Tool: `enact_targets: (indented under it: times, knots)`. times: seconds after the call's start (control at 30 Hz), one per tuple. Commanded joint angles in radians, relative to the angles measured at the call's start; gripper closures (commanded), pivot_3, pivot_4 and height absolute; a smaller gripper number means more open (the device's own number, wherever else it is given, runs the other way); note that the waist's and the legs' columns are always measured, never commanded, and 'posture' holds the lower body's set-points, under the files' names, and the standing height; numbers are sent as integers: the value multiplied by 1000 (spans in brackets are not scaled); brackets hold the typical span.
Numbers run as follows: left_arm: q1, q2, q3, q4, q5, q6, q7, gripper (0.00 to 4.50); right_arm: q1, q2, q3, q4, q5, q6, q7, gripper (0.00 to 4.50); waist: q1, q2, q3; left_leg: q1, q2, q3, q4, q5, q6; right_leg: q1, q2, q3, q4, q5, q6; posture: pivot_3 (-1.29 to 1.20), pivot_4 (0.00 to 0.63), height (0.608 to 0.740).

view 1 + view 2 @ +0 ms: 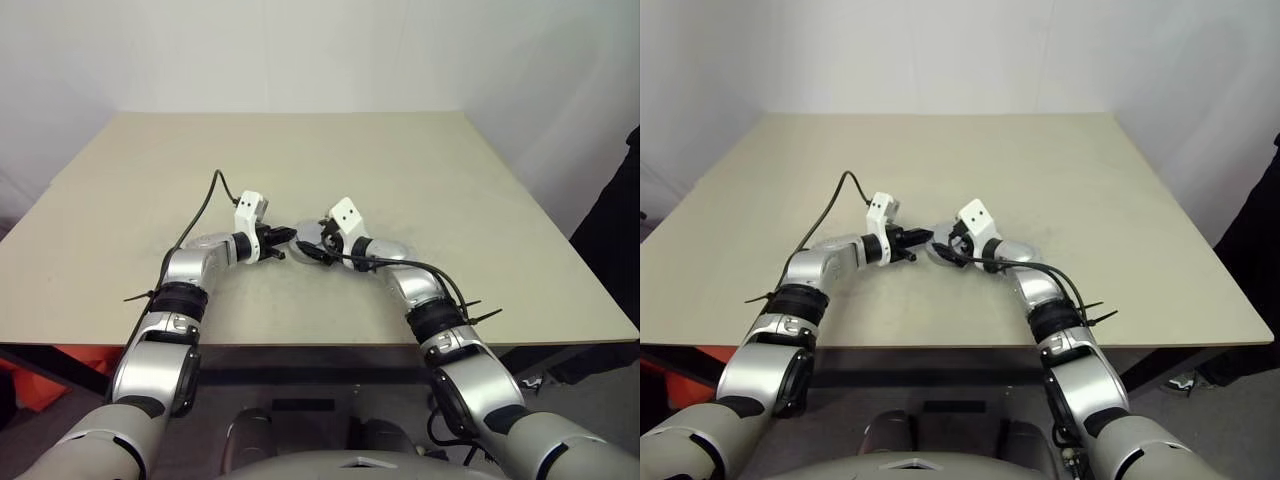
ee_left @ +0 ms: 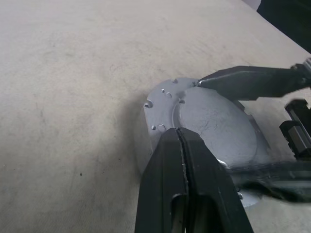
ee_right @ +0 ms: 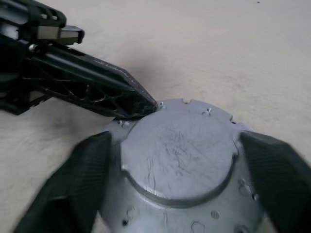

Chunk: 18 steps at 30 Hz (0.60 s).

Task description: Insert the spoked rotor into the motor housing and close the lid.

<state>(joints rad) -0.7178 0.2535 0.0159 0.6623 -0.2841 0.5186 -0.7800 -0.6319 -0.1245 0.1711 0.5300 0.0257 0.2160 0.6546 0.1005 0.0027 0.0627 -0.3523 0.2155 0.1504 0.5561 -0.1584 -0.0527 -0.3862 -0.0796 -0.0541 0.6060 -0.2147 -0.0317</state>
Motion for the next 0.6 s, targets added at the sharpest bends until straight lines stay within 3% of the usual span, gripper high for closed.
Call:
enact_targets:
  times: [0.03, 0.2, 0.43, 0.6]
  knots:
    - [16, 7, -4, 5, 10, 11, -6, 4500, 32, -22, -16, -248, 57, 73, 31, 8, 0, 0, 0, 0, 0, 0, -1, 0, 0, 0, 0, 0, 0, 1, -1, 0, 0, 740]
    - [17, 12, 0, 9, 9, 7, -17, 4500, 14, -8, -184, -415, 209, 312, -76, 8, 0, 0, 0, 0, 0, 0, -5, 1, -2, -2, 1, 0, 0, 2, -4, 0, 0, 740]
    - [11, 7, 2, 19, 12, -4, -21, 4500, -19, -17, -427, -276, 330, 708, -316, 8, 3, 0, 0, 2, -2, 1, -8, 1, -2, -2, 0, 1, -2, 0, 0, 0, 0, 740]
    - [10, 6, 4, 20, 13, -10, -23, 4500, -9, 13, -524, -280, 416, 873, -371, 8, 3, 1, 0, 1, -2, 1, -12, 3, -5, -5, 0, 1, -1, 2, -5, 0, 0, 740]
